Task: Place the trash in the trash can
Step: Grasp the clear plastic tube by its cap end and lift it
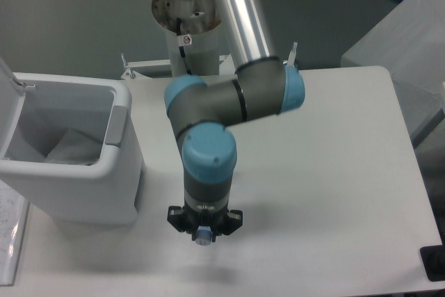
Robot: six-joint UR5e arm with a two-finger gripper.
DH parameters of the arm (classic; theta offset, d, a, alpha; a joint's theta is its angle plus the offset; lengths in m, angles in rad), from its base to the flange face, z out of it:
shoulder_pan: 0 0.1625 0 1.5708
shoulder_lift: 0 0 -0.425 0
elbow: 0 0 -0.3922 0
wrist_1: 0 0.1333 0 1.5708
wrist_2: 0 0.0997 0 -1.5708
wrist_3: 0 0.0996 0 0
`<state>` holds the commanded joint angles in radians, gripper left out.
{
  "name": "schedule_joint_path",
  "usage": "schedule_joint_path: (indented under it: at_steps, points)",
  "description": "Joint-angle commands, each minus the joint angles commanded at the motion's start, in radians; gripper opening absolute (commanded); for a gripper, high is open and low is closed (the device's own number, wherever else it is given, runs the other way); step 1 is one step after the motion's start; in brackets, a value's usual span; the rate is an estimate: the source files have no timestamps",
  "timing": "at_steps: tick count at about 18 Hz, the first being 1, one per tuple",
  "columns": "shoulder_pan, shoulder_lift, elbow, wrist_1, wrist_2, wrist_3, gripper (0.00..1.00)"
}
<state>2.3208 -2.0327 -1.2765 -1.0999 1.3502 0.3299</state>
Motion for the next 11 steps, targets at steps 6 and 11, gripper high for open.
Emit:
schedule_joint_path:
  at_steps: [6, 11]
  points:
    - [0.141, 0.107, 0.068, 0.003, -0.397, -0.086, 0.00]
    - [0.239, 0.121, 0.152, 0.078, -0.624, -0.259, 0.00]
